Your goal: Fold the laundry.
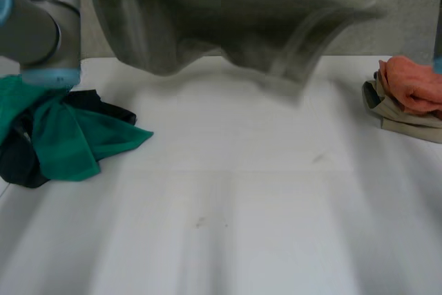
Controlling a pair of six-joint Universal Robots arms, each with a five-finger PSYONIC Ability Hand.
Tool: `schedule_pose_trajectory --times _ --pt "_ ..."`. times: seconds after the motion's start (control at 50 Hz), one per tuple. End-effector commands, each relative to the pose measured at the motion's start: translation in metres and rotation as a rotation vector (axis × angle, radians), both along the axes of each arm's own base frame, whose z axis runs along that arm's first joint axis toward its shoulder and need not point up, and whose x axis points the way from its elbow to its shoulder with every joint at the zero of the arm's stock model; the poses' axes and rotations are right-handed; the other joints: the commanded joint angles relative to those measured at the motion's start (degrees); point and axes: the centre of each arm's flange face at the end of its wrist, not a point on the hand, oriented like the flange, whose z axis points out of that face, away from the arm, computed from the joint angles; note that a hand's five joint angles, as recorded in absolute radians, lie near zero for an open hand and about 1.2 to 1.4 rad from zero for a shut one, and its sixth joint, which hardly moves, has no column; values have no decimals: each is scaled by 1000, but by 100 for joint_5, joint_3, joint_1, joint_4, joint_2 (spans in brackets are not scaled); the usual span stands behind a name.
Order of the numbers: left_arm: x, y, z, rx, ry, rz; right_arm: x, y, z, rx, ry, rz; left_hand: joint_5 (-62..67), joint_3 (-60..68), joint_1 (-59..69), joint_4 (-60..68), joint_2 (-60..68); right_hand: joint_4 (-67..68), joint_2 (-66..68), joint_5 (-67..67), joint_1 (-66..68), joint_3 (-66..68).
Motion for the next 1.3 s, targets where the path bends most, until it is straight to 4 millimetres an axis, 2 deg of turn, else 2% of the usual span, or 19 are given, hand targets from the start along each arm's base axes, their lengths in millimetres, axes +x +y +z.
schedule_pose_trajectory --times 0.02,0.12,0.16,0.18,0.24,0.46,0.62,0.7,0.78,0.94,0.98,1.0,1.02,1.12,1.16,1.2,1.22,1.24,1.3 --pt "2 14 -66 231 -66 -21 3 5 -65 234 54 45 1347 1174 1486 1126 1140 1145 1274 1216 1523 1180" --pt "-2 35 -108 355 -131 -71 1 12 -119 483 83 49 1347 1174 1486 1126 1140 1067 1197 1138 1446 1103" --pt "-5 43 -110 365 -149 -101 2 15 -136 568 82 61 1347 1174 1486 1126 1140 -1292 -1162 -1221 -914 -1256" --pt "-7 52 -108 363 -160 -126 2 20 -149 648 60 78 1347 1174 1486 1126 1140 -4419 -4290 -4348 -4041 -4383" --pt "-7 63 -101 354 -169 -148 0 26 -163 776 -9 124 1347 1174 1486 1126 1140 -5855 -5726 -5784 -5477 -5820" --pt "-10 141 -7 215 -142 -236 29 50 -170 991 -259 438 1347 1174 1486 1126 1140 -5855 -5726 -5784 -5477 -5820" --pt "-20 190 17 195 -147 -324 91 69 -204 1103 -339 614 1347 1174 1486 1126 1140 -5855 -5726 -5784 -5477 -5820" --pt "-22 214 27 168 -141 -368 126 73 -237 1147 -317 666 1347 1174 1486 1126 1140 -5855 -5726 -5784 -5477 -5820" --pt "-19 241 42 130 -129 -406 144 68 -258 1126 -327 655 1347 1174 1486 1126 1140 -5855 -5726 -5784 -5477 -5820" --pt "-6 261 60 74 -100 -413 155 63 -279 1100 -330 642 1347 1174 1486 1126 1140 -5801 -5672 -5730 -5423 -5765" --pt "-5 263 62 68 -95 -412 160 68 -286 1124 -314 669 1347 1174 1486 1126 1140 -3687 -3558 -3617 -3309 -3652" --pt "-4 264 64 64 -92 -411 164 73 -293 1147 -301 693 1347 1174 1486 1126 1140 1036 1165 1107 1414 1071" --pt "-4 264 64 62 -91 -411 165 74 -294 1152 -298 697 1347 1174 1486 1126 1140 1144 1273 1214 1522 1179" --pt "-4 262 67 59 -79 -399 158 72 -275 1120 -320 687 1347 1174 1486 1126 1140 1145 1274 1216 1523 1180" --pt "-1 259 69 56 -70 -379 144 63 -234 1039 -350 672 1347 1174 1486 1126 1140 1145 1274 1216 1523 1180" --pt "1 257 72 51 -62 -361 121 47 -199 957 -371 638 1347 1174 1486 1126 1140 1145 1274 1216 1523 1180" --pt "4 253 73 51 -56 -337 86 31 -166 887 -380 580 1347 1174 1486 1126 1140 1145 1274 1216 1523 1180" --pt "6 250 74 50 -52 -324 68 24 -151 850 -380 542 1347 1174 1486 1126 1140 1145 1274 1216 1523 1180" --pt "17 236 76 54 -48 -258 11 20 -101 759 -309 428 1347 1174 1486 1126 1140 1145 1274 1216 1523 1180"
